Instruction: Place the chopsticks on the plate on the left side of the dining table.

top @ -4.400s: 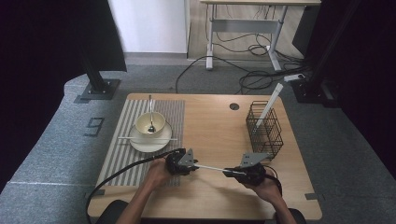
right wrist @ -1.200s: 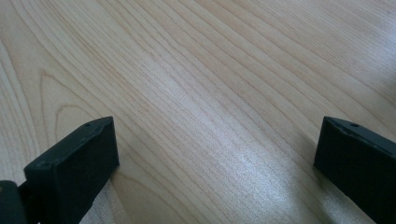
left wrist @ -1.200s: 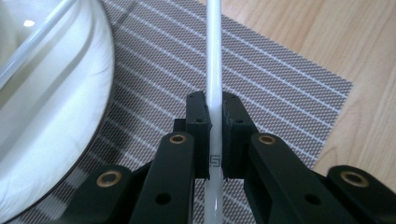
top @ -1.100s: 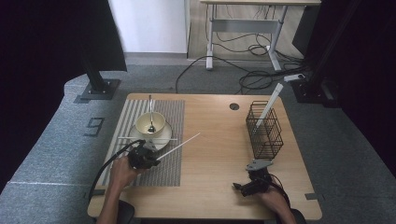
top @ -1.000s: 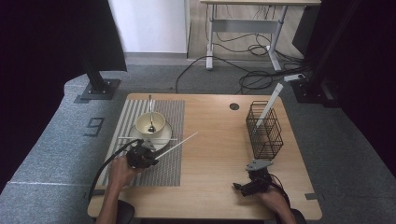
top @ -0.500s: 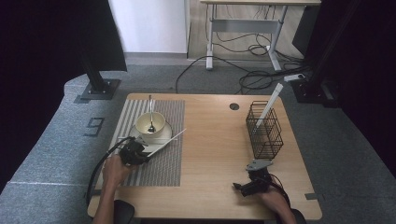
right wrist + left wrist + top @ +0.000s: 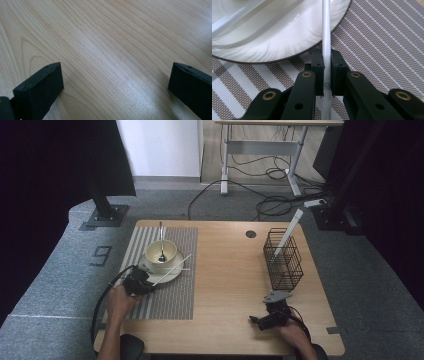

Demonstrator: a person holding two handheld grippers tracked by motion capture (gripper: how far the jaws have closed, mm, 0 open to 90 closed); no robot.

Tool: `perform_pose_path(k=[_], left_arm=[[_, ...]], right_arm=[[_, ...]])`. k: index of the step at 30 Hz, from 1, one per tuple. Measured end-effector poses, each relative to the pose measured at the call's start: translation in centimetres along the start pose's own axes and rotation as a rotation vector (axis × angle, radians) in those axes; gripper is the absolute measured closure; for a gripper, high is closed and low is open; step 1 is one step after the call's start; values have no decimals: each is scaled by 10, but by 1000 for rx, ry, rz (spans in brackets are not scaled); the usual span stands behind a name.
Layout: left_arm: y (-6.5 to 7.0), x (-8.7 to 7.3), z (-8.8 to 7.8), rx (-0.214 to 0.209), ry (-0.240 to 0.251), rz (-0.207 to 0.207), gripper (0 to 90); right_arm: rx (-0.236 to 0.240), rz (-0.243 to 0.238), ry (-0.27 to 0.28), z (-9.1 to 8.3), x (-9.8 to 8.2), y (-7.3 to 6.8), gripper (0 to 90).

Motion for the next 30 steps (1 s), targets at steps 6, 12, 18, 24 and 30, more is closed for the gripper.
perform_pose_path(k=[6, 12, 18, 24, 30], left_arm=[[-5, -2, -1, 2, 14, -13, 821], [-10, -6, -3, 23, 21, -29, 773], [-15, -9, -10, 32, 54, -49, 744], [-19, -10, -15, 45, 89, -70, 751], [-23, -12, -15, 67, 101, -81, 756]], right_arm=[[0, 0, 1, 0, 0, 0, 0], [0, 0, 0, 0, 0, 0, 0], [0, 0, 1, 0, 0, 0, 0], [0, 0, 0, 0, 0, 0, 0], [0, 0, 1, 0, 0, 0, 0]])
Point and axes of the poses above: each handheld gripper's, and its own axes: z roughly forward along the jaws, x roughly out of its top, y roughly to its right, the point moved 9 cm from there along z, roughly forward along the jaws, and after that the axes turned 3 degrees about z, right-handed, at the moved point
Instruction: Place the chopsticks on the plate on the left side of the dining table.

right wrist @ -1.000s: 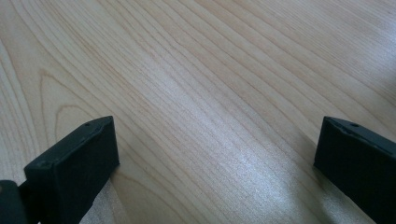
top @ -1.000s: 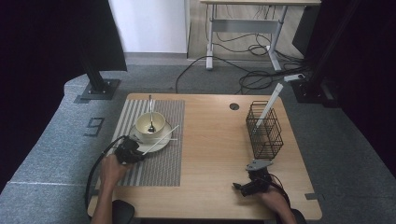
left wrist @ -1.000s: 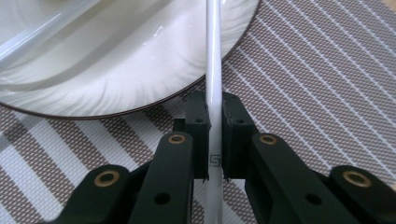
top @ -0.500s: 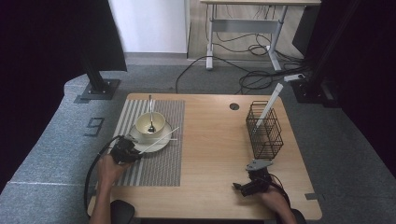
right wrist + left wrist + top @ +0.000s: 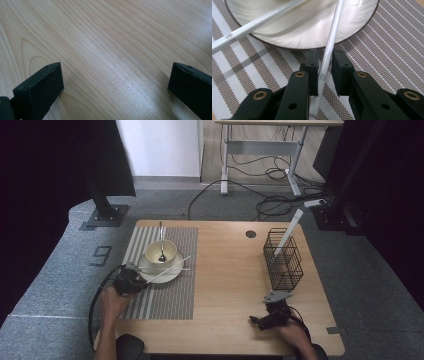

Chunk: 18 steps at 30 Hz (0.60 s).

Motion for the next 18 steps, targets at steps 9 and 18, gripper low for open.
perform_pose_path(k=[9, 18], left_arm=[[-10, -1, -2, 37, 37, -29, 677], [-20, 0, -6, 71, 97, -77, 617]], right_arm=[[-1, 0, -1, 0, 0, 0, 0], [0, 0, 0, 0, 0, 0, 0]])
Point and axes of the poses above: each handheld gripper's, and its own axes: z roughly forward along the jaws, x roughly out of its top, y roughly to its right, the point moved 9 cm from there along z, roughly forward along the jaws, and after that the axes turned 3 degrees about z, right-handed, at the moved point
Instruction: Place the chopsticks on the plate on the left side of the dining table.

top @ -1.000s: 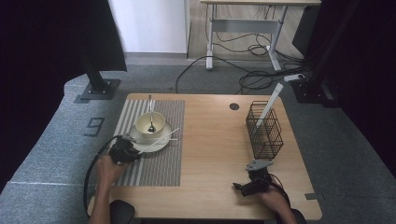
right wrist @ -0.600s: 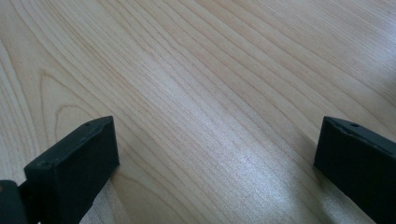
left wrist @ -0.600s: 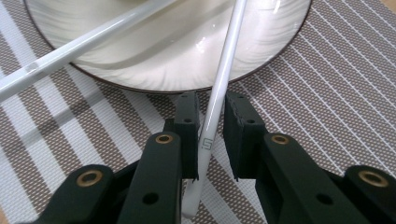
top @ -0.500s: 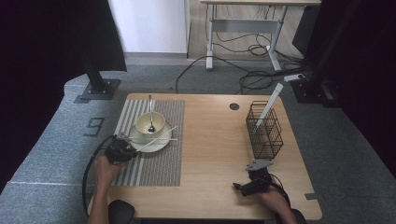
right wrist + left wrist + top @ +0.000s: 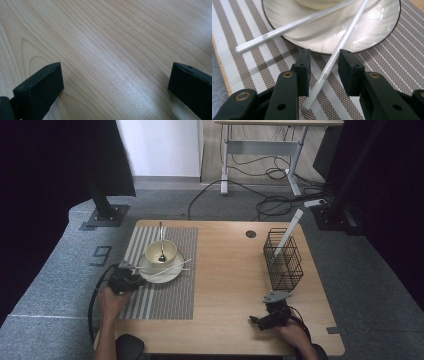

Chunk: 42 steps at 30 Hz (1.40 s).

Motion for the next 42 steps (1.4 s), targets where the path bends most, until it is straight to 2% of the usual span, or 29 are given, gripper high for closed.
perform_pose_path(k=[6, 16, 24, 29, 42], left_arm=[[-6, 1, 0, 21, 34, -36, 595], [-10, 3, 6, 55, 38, -58, 546], [-17, 5, 6, 88, 61, -92, 490], [-22, 5, 7, 119, 73, -111, 395], [-30, 10, 12, 128, 107, -178, 233]], right_arm=[[0, -1, 0, 0, 0, 0, 0], [0, 0, 0, 0, 0, 0, 0], [0, 0, 0, 0, 0, 0, 0], [0, -3, 1, 0, 0, 0, 0], [1, -3, 1, 0, 0, 0, 0]])
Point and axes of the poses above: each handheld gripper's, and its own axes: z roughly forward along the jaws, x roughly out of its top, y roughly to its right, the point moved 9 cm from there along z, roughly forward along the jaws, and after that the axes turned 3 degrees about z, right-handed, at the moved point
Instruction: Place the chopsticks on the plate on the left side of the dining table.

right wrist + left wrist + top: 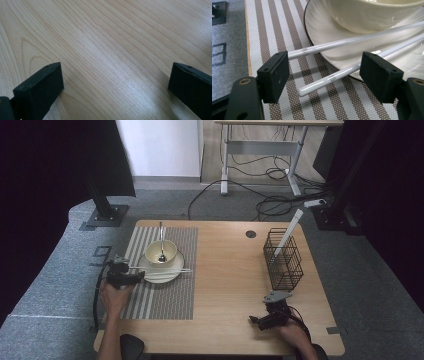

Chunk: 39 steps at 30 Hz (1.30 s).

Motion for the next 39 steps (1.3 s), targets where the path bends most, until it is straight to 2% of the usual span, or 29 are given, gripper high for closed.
perform_pose_path(k=[5, 8, 10, 18, 27, 39], left_arm=[[-1, 0, 1, 3, 6, -5, 199], [-2, 1, -1, -11, 26, -21, 182], [-2, 2, -3, -29, 51, -24, 168], [1, 1, -14, -54, 105, -30, 138], [23, 2, -19, -127, 142, 23, 0], [64, 5, -11, -259, 192, 95, 0]], right_arm=[[1, 0, 1, 0, 0, 0, 0], [1, 1, 0, 0, 0, 0, 0], [1, 0, 1, 0, 0, 0, 0], [1, 0, 0, 0, 0, 0, 0], [0, 2, 2, 0, 0, 0, 0], [0, 0, 1, 0, 0, 0, 0]])
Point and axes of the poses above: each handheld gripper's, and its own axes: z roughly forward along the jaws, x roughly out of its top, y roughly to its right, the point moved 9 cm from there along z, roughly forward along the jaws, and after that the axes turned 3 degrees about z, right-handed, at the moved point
